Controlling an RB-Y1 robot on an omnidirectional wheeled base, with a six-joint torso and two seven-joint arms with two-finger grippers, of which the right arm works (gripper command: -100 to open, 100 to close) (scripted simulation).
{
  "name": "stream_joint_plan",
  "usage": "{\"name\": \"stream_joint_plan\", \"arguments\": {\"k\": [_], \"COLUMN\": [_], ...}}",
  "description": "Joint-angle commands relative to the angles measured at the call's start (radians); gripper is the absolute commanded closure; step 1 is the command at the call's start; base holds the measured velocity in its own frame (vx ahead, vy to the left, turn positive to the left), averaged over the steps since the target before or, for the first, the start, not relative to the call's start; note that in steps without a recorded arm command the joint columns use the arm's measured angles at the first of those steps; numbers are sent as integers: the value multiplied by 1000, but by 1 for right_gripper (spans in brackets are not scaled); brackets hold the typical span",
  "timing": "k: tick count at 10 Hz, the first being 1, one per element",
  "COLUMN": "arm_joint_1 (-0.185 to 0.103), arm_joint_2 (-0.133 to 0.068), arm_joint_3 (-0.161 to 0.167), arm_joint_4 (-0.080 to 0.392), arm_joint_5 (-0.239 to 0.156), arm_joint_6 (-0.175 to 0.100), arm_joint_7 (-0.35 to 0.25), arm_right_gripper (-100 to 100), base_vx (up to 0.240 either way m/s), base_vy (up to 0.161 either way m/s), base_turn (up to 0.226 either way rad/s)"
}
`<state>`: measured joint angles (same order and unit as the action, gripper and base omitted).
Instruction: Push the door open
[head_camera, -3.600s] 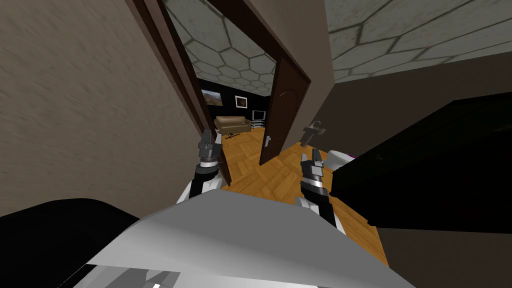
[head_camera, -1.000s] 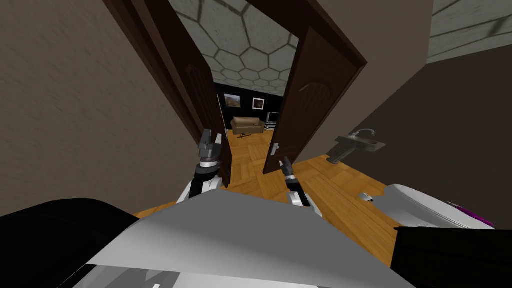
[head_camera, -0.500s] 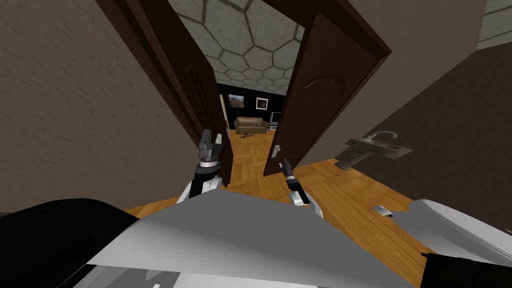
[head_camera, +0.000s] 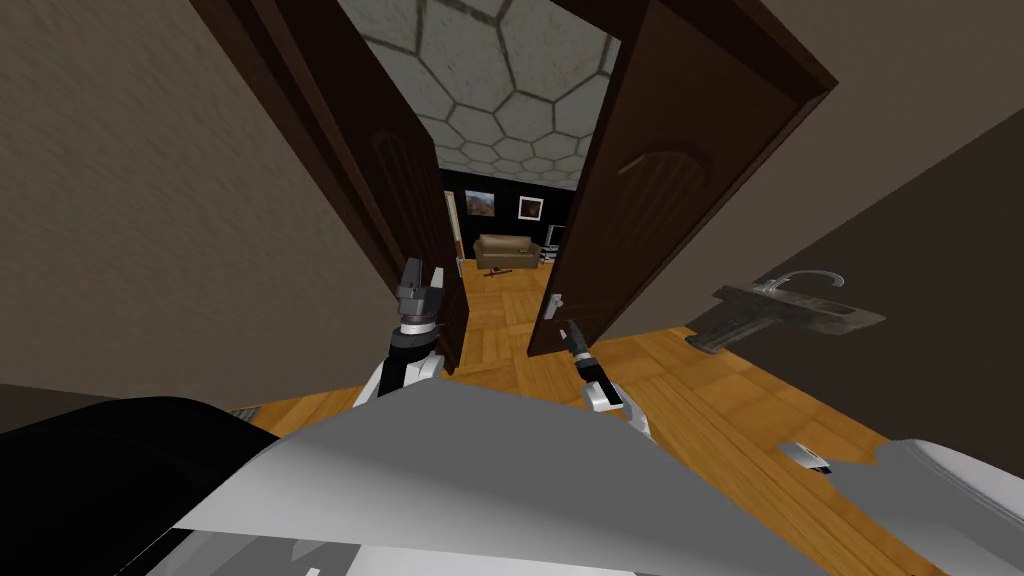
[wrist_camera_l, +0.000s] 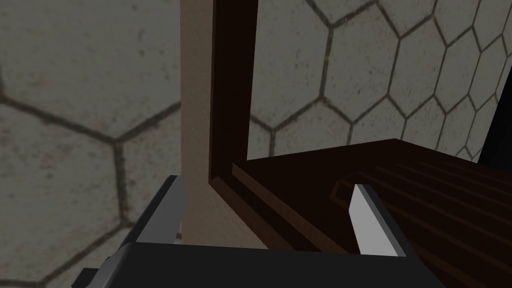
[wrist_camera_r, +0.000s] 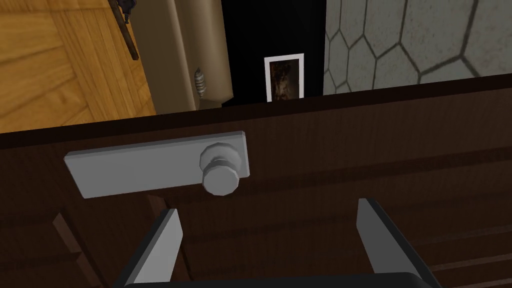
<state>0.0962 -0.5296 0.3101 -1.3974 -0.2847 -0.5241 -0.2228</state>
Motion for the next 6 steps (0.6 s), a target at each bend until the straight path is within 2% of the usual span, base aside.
{"name": "stream_joint_plan", "arguments": {"k": [1,2,3,6], "arm_joint_1": [-20,-31,-50,-74], "arm_joint_2": [-22,-34,-56,-83], "arm_joint_3": [13,20,35,52], "arm_joint_4": [38,60,100,151], "arm_joint_5": [-13,-21,-34,-51], "arm_joint_6": [-4,-7,-12,-19], "arm_joint_7": [-16,-24,-38,-56], "arm_right_gripper": [-100,-100,-100,-100], "base_vx": [59,49,68,62], "base_vy": [-103,-77,-111,-86], "base_turn": [107,89,149,84]}}
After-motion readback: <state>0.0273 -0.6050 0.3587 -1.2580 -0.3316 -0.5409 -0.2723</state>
